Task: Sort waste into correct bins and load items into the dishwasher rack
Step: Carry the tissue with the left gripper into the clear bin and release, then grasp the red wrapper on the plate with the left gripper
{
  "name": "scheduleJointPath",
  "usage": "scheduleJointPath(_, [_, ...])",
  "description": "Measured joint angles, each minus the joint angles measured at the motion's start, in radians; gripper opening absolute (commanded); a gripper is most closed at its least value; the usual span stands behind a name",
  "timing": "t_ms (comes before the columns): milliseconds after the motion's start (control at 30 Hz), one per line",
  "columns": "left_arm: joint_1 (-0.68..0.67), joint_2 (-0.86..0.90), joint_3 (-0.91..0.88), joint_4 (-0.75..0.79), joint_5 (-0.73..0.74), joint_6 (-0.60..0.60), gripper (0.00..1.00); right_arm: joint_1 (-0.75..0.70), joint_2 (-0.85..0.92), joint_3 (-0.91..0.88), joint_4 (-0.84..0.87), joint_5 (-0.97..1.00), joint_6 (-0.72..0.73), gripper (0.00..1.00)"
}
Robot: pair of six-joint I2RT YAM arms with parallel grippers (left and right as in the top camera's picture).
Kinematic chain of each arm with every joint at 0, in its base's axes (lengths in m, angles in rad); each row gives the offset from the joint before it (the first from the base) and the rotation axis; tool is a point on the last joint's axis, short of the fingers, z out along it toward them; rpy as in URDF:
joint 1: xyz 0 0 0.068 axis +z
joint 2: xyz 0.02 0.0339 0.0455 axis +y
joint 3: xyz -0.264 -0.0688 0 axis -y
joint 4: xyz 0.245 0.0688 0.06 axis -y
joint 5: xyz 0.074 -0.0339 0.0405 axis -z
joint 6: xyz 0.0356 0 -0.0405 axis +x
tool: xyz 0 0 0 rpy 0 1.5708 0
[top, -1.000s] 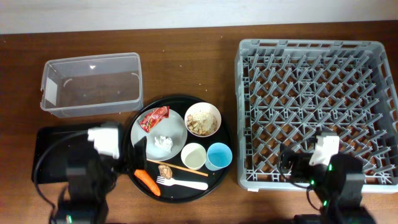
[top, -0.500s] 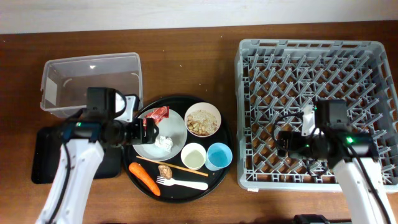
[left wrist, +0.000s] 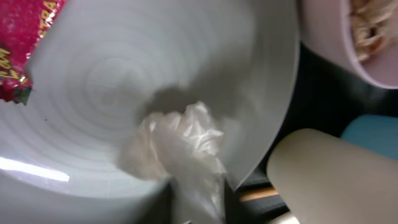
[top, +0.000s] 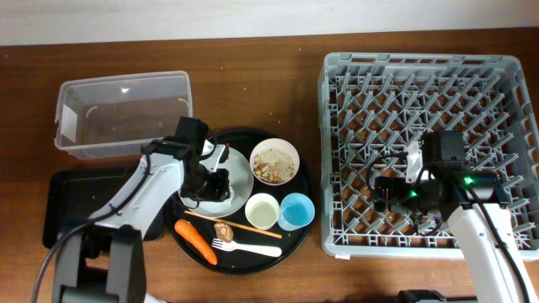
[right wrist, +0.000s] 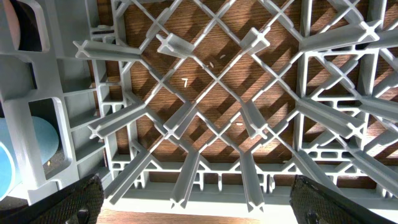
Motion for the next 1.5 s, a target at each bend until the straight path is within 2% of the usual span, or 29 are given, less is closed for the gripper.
scheduleJointPath(133, [0.0,0.008,0.003,-0.008,-0.003,0.0,0.0,0.0,0.0,0.0,0.0,0.0,0.0,0.98])
scheduleJointPath(233, [0.001,0.009,0.078,-0.103,-0.023,0.0,0.0,0.0,0.0,0.0,-0.002,0.0,0.0,0.98])
scheduleJointPath(367, [0.031,0.002,0.304,-0.182,-0.113,0.0,0.0,0.0,0.0,0.0,-0.003,0.0,0.0,0.98])
scheduleJointPath(500, [0.103,-0.011,0.445,-0.11,-0.179,0.0,0.01,0.0,0.0,0.0,-0.003,0.0,0.0,0.98])
scheduleJointPath(600, [0.177,-0.02,0.465,-0.008,-0.227,0.0,0.13,0.0,0.0,0.0,-0.003,0.0,0.0,0.98])
scheduleJointPath(633, [0.199,-0.017,0.465,0.021,-0.241,0.002,0.23,0.0,0.0,0.0,-0.002,0.0,0.0,0.98])
scheduleJointPath(667, [0.216,-0.013,0.465,0.048,-0.25,-0.001,0.5,0.0,0.0,0.0,-0.003,0.0,0.0,0.98])
scheduleJointPath(700, [0.231,-0.006,0.467,0.069,-0.26,0.003,0.7,0.0,0.0,0.0,-0.002,0.0,0.0,0.98])
scheduleJointPath(733, [0.246,0.002,0.467,0.078,-0.266,0.002,0.86,0.0,0.0,0.0,-0.002,0.0,0.0,0.98])
scheduleJointPath(767, [0.261,0.019,0.467,0.083,-0.274,0.0,0.87,0.0,0.0,0.0,-0.003,0.0,0.0,0.98])
scheduleJointPath(800, [0.266,0.033,0.467,0.084,-0.277,0.0,0.93,0.0,0.0,0.0,-0.002,0.0,0.0,0.98])
scheduleJointPath(867, [0.267,0.05,0.467,0.084,-0.282,-0.001,0.93,0.0,0.0,0.0,-0.003,0.0,0.0,0.98])
scheduleJointPath(933, [0.266,0.054,0.469,0.079,-0.281,-0.002,0.89,0.0,0.0,0.0,-0.003,0.0,0.0,0.98])
scheduleJointPath(967, [0.262,0.053,0.476,0.064,-0.27,-0.004,0.84,0.0,0.0,0.0,-0.003,0.0,-0.001,0.98])
scheduleJointPath(1033, [0.243,0.047,0.486,0.014,-0.229,-0.005,0.83,0.0,0.0,0.0,-0.002,0.0,-0.001,0.98])
scheduleJointPath(1233, [0.069,0.04,0.49,-0.147,-0.19,0.0,0.82,0.0,0.0,0.0,-0.001,0.0,0.0,0.99])
scheduleJointPath(1333, [-0.001,0.043,0.464,-0.162,-0.218,0.001,0.82,0.0,0.0,0.0,0.0,0.0,0.0,0.98])
scheduleJointPath(1500, [-0.06,0.129,0.393,-0.159,-0.351,0.002,0.82,0.0,0.0,0.0,0.001,0.0,-0.001,0.98])
